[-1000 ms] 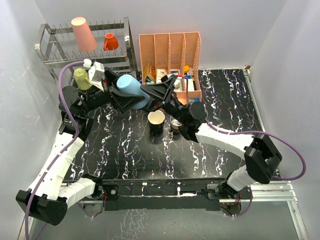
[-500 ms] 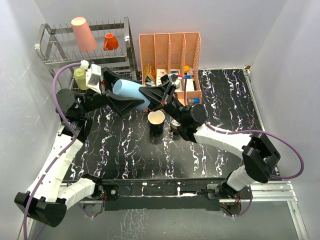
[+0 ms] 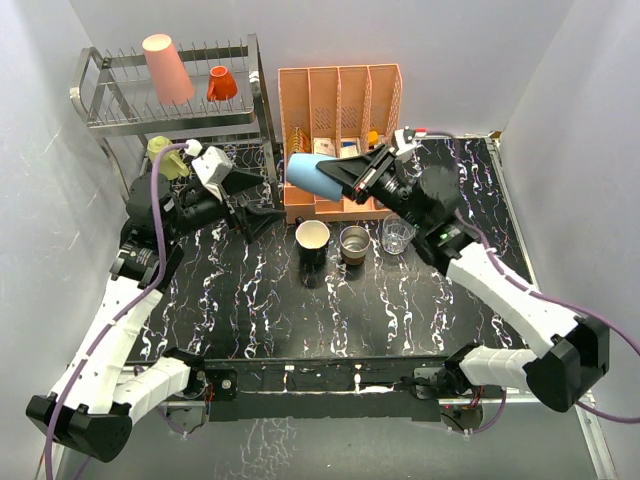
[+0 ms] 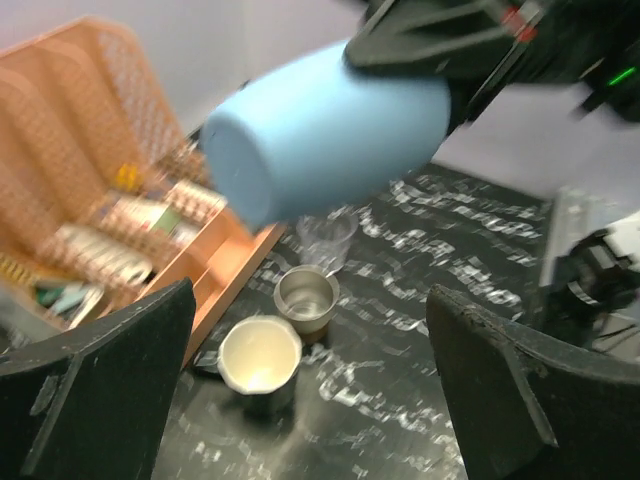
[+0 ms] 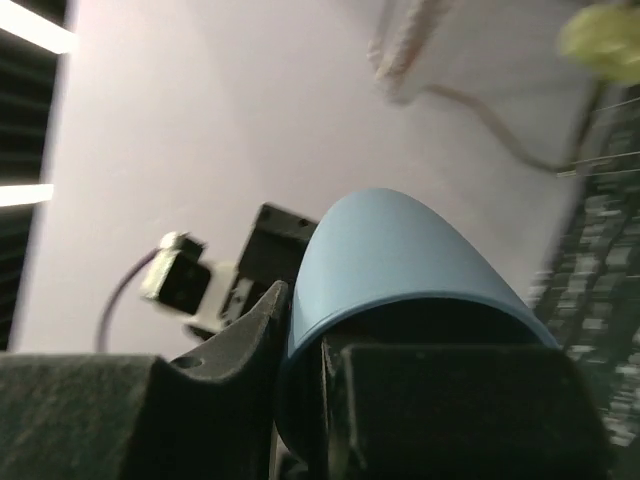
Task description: Unload the cups from the dish rack
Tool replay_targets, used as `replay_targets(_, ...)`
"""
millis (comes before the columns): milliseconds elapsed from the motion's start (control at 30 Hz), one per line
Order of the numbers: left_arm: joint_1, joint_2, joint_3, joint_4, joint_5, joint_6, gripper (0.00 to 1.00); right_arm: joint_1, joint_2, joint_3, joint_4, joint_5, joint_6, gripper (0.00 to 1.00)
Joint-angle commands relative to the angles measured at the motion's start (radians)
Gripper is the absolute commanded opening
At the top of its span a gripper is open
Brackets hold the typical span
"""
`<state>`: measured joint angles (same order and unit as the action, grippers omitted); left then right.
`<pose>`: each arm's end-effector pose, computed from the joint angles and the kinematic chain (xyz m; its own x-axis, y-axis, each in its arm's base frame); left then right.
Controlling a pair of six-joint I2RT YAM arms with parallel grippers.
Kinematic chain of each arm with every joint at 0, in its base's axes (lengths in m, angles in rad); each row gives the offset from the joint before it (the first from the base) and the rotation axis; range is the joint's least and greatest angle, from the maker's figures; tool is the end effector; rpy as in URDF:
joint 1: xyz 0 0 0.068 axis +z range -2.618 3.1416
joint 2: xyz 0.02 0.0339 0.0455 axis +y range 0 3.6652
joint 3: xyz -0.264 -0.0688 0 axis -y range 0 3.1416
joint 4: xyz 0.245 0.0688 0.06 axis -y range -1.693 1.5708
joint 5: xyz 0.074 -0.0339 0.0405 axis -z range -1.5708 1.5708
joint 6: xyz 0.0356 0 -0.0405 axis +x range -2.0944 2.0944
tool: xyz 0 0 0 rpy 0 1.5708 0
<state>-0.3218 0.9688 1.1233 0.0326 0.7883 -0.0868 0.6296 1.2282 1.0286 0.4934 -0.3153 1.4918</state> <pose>0.1824 -0.0874 0.4465 0.0992 -0.0975 -0.9903 0.8960 0.4417 0.0462 0.2251 0.1777 0.4036 -0.7787 0.6053 -0.1651 -0.2964 -0.1231 0.9471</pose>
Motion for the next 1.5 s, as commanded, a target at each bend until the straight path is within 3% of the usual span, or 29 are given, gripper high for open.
replay_targets(0, 0.008, -0.040, -0.039, -0.212, -0.244, 0.181, 0.97, -0.042, -0.034, 0.181, -0.780, 0.100, -0.511, 0.08)
replay_targets(133, 0.039, -0.022, -0.093, -0.239, -0.348, 0.190, 0.97, -0.041, -0.022, 0.202, -1.098, 0.242, -0.698, 0.08)
replay_targets(433, 0.327, 0.176, -0.129, -0.191, -0.382, 0.120, 0.97, -0.041, -0.050, 0.101, -1.328, 0.437, -0.828, 0.08)
replay_targets(667, 0.418, 0.307, -0.125, -0.132, -0.555, 0.222, 0.97, -0.042, -0.001, 0.045, -1.356, 0.533, -0.872, 0.08)
replay_targets(800, 0.471, 0.373, -0.098, -0.078, -0.534, 0.226, 0.97, -0.042, 0.043, 0.018, -1.331, 0.577, -0.891, 0.08)
replay_targets(1067, 0.518, 0.521, -0.019, 0.025, -0.645, 0.220, 0.97, -0.042, 0.171, 0.012, -1.283, 0.602, -0.935, 0.08)
replay_targets(1267, 0.526, 0.583, -0.004, 0.107, -0.597, 0.211, 0.96, -0.041, 0.223, 0.011, -1.246, 0.602, -0.965, 0.08)
replay_targets(1467, 0.525, 0.681, 0.038, 0.161, -0.657, 0.193, 0.90, -0.041, 0.244, 0.021, -1.234, 0.590, -0.983, 0.19)
